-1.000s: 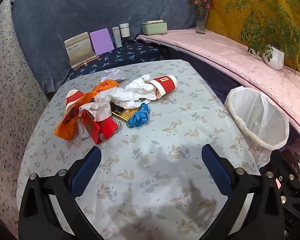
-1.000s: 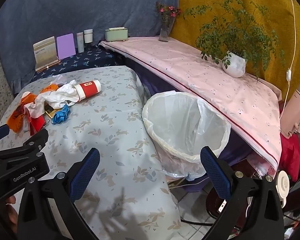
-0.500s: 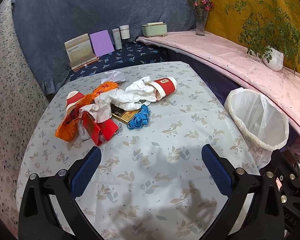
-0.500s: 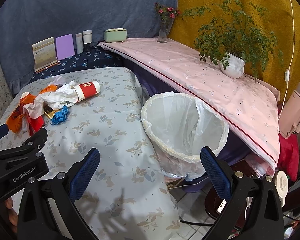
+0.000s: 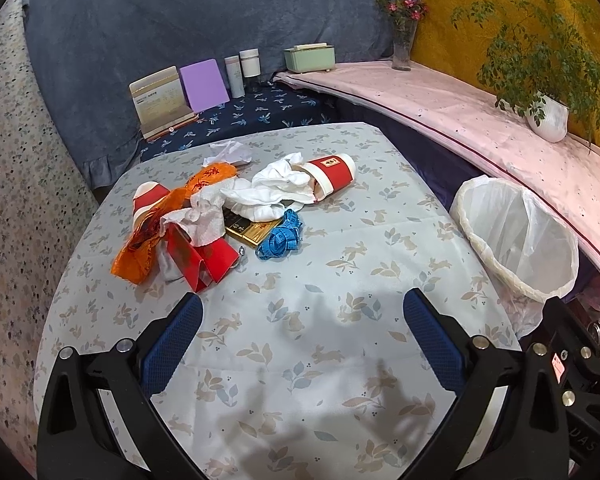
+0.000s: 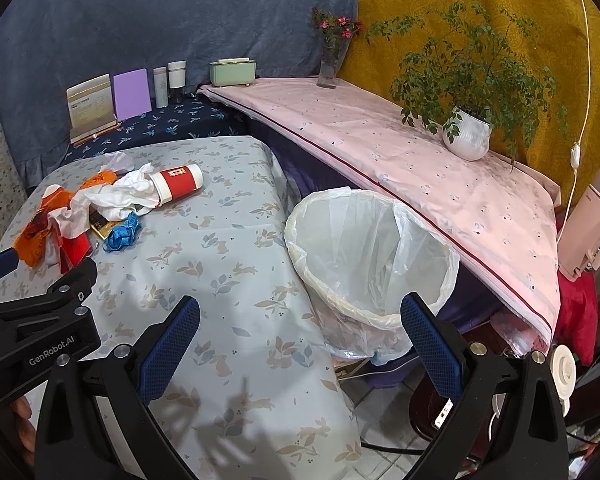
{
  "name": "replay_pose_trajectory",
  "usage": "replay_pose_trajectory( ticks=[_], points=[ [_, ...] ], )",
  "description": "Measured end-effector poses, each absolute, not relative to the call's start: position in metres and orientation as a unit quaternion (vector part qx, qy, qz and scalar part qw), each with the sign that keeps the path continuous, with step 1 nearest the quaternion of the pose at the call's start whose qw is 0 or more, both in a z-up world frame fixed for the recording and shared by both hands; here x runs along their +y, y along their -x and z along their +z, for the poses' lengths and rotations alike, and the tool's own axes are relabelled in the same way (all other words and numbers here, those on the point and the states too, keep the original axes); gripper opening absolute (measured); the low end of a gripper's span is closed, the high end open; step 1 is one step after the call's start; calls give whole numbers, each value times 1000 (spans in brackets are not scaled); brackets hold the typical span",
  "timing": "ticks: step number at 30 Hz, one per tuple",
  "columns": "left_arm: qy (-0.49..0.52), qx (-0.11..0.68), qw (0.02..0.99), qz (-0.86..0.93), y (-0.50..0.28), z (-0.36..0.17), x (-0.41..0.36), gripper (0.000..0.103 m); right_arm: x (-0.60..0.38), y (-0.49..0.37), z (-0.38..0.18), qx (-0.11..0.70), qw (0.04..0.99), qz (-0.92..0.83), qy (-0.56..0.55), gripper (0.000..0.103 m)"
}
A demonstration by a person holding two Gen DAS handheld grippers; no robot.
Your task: Collect trash
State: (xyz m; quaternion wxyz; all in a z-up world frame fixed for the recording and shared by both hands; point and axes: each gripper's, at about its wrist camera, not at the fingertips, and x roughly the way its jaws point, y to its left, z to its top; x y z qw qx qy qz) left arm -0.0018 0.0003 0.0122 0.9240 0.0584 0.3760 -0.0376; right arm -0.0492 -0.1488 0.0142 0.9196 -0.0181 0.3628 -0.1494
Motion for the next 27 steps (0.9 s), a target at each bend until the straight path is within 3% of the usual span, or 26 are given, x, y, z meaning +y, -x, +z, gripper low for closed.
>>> replay_pose_trajectory(
  ticks=[27],
  points=[
    [-58,379,923,-32,4,11,4,96,-147,51,18,360,922,-145,21,96]
  ],
)
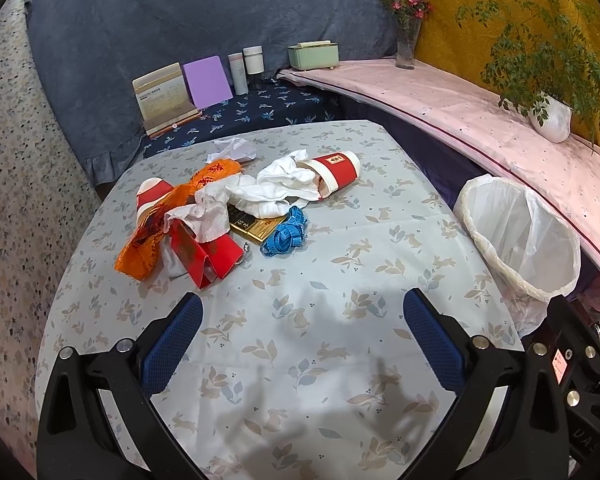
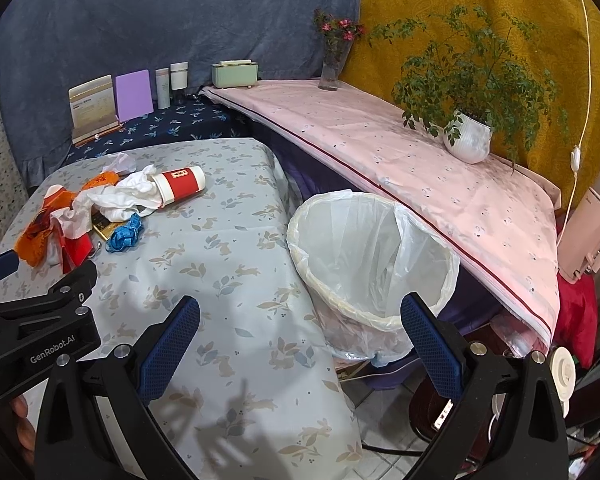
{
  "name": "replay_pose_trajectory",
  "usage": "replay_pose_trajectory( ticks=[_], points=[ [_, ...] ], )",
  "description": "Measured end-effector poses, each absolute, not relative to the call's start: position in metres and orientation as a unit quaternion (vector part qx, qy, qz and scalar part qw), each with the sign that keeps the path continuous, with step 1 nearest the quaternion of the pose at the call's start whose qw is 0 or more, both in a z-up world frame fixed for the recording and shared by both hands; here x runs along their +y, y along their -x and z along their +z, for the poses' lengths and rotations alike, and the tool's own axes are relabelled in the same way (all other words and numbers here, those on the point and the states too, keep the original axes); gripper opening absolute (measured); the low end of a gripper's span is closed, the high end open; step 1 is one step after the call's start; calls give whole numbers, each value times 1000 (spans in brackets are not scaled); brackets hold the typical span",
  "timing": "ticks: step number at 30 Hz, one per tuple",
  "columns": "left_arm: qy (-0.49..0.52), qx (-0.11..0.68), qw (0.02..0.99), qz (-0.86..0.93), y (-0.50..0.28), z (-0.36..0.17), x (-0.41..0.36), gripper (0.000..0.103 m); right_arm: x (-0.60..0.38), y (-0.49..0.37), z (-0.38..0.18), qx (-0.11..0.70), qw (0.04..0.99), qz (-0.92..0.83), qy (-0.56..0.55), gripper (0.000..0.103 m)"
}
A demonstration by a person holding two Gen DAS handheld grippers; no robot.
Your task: Collect trash
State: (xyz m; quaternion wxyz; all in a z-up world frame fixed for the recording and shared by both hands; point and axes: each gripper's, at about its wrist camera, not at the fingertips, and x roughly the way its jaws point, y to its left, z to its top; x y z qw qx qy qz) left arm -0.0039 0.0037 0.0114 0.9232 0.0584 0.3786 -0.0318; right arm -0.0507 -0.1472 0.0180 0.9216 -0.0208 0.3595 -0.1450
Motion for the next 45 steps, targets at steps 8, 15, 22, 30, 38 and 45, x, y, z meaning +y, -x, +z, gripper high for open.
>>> replay_pose_trajectory(
  ticks=[8,15,22,30,38,45],
  points=[
    [-58,378,923,-32,5,12,4,96,-147,51,18,360,921,-146,22,96],
    [-58,379,923,-32,4,12,4,96,-147,50,18,360,921,-146,22,96],
    [-54,381,922,-32,5,11,5,96,-146,51,18,359,921,-146,23,96],
    [-54,381,922,-33,4,11,5,96,-145,51,17,357,922,-148,23,96],
    [-53,383,921,-38,3,12,8,96,-144,50,17,356,922,-149,24,96],
    [-49,386,920,-40,1,10,10,96,-144,50,17,356,922,-149,24,96]
  ],
)
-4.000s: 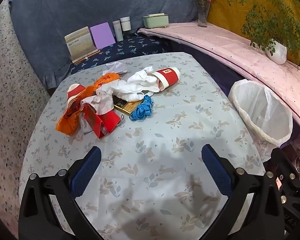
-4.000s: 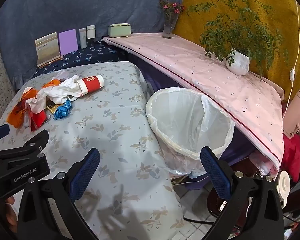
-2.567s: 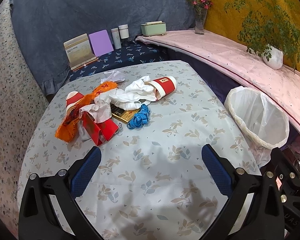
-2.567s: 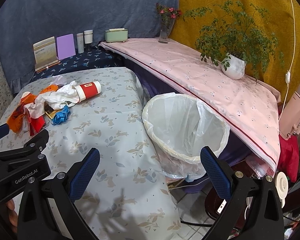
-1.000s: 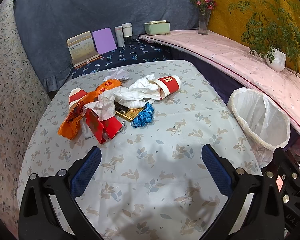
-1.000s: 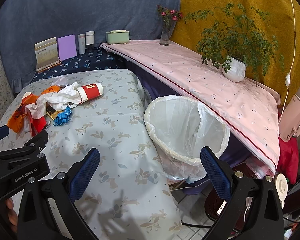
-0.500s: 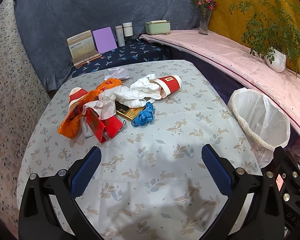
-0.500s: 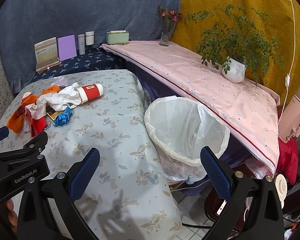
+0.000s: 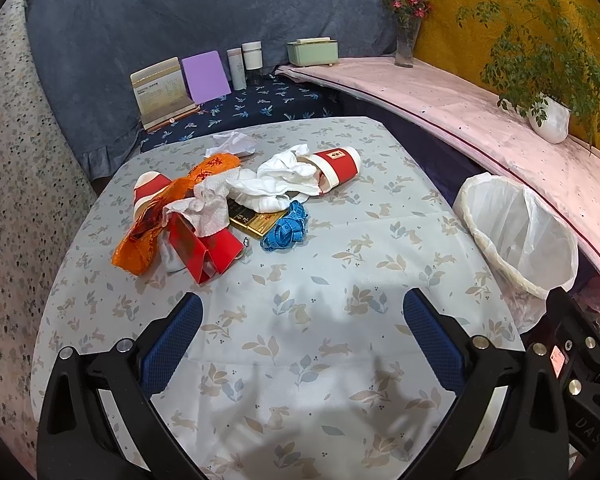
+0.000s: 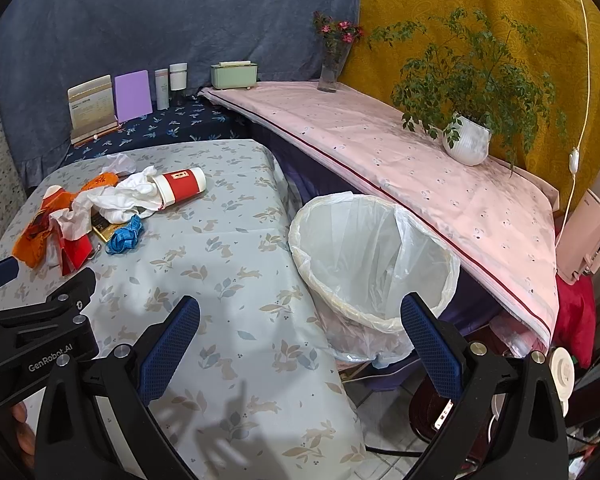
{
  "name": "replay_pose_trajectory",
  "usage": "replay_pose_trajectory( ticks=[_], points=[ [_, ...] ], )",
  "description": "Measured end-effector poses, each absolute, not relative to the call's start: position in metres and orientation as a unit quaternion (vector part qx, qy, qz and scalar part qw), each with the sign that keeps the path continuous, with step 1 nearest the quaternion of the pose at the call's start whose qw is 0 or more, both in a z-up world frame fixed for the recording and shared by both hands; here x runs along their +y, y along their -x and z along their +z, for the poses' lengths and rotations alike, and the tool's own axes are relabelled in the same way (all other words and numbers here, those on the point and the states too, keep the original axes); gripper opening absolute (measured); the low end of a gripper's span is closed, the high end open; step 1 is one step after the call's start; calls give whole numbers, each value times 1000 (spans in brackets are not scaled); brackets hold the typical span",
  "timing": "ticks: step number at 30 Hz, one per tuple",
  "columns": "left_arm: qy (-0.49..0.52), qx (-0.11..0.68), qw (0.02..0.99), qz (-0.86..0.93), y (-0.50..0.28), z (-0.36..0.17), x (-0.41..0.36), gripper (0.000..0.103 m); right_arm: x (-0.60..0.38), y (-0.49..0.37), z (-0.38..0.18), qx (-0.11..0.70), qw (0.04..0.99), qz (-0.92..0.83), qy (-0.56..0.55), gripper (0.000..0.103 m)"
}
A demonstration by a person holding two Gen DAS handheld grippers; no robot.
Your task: Collect trash
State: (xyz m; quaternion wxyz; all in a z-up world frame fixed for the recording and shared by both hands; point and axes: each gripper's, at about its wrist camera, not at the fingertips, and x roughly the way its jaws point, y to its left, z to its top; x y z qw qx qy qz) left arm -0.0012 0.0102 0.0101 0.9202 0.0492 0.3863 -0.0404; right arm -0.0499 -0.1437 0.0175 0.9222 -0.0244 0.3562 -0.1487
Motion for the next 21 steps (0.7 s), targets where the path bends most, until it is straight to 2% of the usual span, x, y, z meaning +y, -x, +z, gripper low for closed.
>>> replay_pose_trajectory(
  ticks=[11,21],
  points=[
    [-39,377,925,-36,-7,7,29,96,-135,41,17,353,924,-146,22,96],
    [-39,367,929,16,-36,-2,89,96,-107,11,11,353,926,-128,20,96]
  ],
)
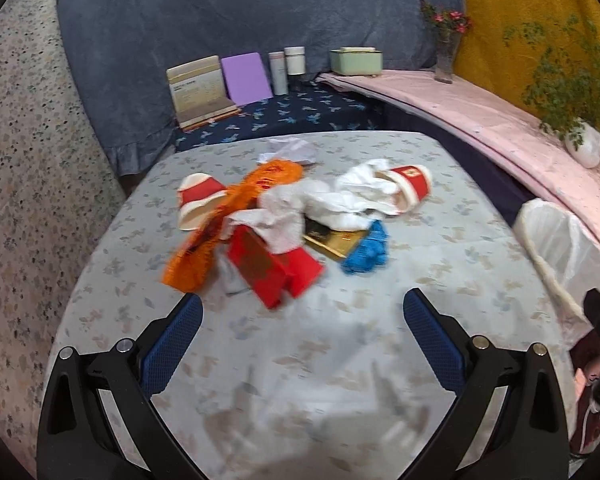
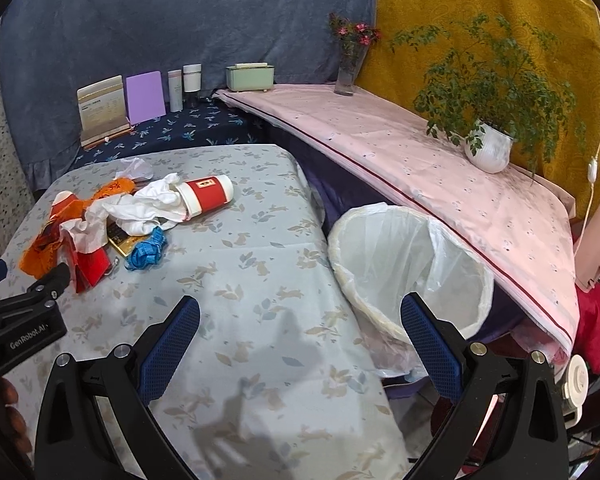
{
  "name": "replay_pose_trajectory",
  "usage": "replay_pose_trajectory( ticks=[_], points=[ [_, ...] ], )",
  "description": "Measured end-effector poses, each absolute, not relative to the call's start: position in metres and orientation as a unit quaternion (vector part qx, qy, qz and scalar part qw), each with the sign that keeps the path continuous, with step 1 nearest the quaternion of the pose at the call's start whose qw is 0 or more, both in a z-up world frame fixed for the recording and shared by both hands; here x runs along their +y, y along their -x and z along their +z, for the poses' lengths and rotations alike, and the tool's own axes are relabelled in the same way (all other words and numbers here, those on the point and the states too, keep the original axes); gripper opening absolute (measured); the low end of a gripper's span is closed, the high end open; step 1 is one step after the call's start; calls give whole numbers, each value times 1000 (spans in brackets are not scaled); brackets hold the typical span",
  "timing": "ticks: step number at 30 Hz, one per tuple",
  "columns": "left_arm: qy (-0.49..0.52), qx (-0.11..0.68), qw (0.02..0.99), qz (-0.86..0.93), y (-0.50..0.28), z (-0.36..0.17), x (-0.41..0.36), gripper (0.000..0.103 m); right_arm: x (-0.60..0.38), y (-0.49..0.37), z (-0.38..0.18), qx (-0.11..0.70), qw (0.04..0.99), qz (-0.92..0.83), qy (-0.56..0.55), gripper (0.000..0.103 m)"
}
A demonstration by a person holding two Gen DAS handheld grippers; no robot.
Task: Collect trash
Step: 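Grasp the orange plastic bag with the left tool while the right tool grasps the blue cord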
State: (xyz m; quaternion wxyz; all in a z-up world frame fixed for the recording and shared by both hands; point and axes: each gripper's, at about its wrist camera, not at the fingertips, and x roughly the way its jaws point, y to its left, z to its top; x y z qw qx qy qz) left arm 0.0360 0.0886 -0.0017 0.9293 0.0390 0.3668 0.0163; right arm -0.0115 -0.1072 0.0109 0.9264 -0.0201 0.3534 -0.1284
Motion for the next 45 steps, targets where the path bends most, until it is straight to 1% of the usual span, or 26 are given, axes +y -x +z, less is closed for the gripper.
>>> replay_pose_trajectory(
  ticks=[6,11,20,23,26,28,29,30,31,32,34,37,39,40,42,45],
  points=[
    [-40,378,923,64,-64,-14,145,96,-84,-17,1,369,924,-96,7,96],
    [-29,388,919,67,-87,-25,182,96,-60,-47,-10,380,922,-74,11,96],
    [-3,414,909,37,-123,-50,203,96,-17,-105,-30,391,919,-35,19,96],
    [6,414,910,28,-130,-52,206,92,-4,-123,-41,401,915,-26,26,96],
    [23,422,906,13,-138,-55,211,78,5,-138,-52,410,911,-22,26,93],
    [31,428,903,5,-142,-57,214,63,9,-145,-59,416,909,-19,25,90],
    [35,430,902,2,-143,-58,215,60,11,-148,-61,418,908,-17,23,88],
    [39,433,901,0,-144,-59,216,52,12,-151,-65,420,907,-16,21,86],
    [41,435,899,-2,-146,-60,217,43,14,-154,-68,422,906,-15,22,83],
    [43,438,898,-3,-146,-62,217,37,15,-157,-72,425,905,-16,23,80],
    [44,445,895,-6,-148,-65,218,19,15,-161,-80,433,901,-16,20,75],
    [48,442,896,-2,-145,-65,219,15,10,-164,-90,448,894,-12,6,60],
    [50,438,898,0,-141,-62,220,12,6,-165,-95,455,890,5,-15,43],
    [52,435,899,1,-140,-60,221,10,3,-164,-96,457,889,15,-28,38],
    [56,431,900,1,-136,-56,222,10,3,-163,-96,457,889,17,-30,32],
    [57,424,904,2,-128,-48,221,10,4,-155,-90,448,893,24,-24,28]
  ],
)
